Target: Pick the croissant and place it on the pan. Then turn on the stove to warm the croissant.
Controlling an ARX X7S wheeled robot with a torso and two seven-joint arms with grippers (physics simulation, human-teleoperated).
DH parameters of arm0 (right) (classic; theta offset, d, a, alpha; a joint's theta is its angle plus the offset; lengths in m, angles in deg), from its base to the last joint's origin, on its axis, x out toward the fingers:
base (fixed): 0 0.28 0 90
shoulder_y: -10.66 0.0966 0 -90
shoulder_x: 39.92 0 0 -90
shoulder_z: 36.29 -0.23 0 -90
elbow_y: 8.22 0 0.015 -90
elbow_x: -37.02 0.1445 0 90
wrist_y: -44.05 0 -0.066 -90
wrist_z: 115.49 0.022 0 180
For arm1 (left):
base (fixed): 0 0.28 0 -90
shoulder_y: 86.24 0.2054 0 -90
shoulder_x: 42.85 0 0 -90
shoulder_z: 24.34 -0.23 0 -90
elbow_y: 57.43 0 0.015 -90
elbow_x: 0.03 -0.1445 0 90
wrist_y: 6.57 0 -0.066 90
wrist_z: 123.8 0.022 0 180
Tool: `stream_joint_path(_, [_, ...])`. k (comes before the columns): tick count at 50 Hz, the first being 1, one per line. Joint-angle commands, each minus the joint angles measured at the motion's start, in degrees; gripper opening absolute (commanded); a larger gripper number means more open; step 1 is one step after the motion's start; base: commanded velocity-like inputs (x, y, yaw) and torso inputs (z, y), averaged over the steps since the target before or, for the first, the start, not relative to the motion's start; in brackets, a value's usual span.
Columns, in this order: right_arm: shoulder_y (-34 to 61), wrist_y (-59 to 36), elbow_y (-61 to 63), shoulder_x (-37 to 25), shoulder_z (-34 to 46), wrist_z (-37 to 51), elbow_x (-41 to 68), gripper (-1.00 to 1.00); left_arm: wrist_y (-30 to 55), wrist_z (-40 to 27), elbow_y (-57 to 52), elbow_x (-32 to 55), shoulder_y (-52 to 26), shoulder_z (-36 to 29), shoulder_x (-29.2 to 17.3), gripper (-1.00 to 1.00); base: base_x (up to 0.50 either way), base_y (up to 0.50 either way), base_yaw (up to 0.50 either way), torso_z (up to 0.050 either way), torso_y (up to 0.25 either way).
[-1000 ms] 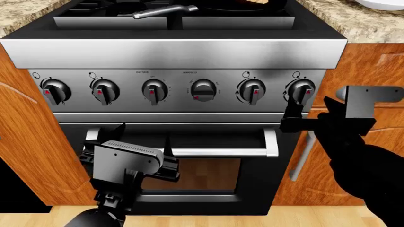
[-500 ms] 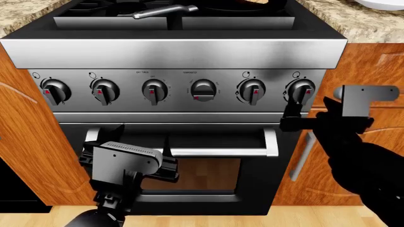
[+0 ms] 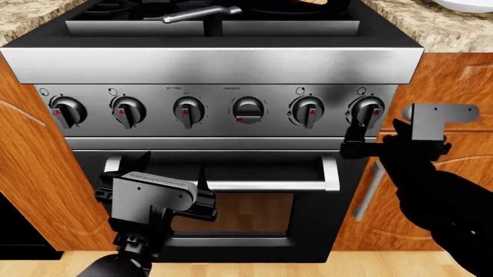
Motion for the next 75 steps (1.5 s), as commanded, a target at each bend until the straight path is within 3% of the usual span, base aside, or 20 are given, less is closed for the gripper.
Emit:
stream_joint_path(1, [0.2,-0.1,-1.5,0.8,0.1,-0.5,-0.4,1.0,-0.3,-0.2,0.0,0.0,0.3,0.0,-0.1,1.0,0.0,0.0,0.0,0.0,0.0])
stream_joint_path(43, [1.1,-0.1,-7.3,4.0,0.1,-2.8,-2.0,1.0,-0.7,-0.4,1.5,0.1,-0.2,-0.4,0.0,1.0,0.0,0.0,0.0,0.0,0.0])
stream_joint_path(44, [1.1,-0.1,-7.0,3.9,0.1,-2.7,-2.1,-1.0,-0.7,-0.5,1.5,0.1,-0.1,-0.4,0.0,1.0,0.0,0.0,0.0,0.0,0.0])
stream_joint_path(75, [1.8,-0.5,-5.5,3.4,-0.2,-1.4,-3.2,-1.0,-0.7,-0.7,1.2,0.6,-0.3,-0.4,-0.3,1.0,0.0,0.0,0.0,0.0,0.0])
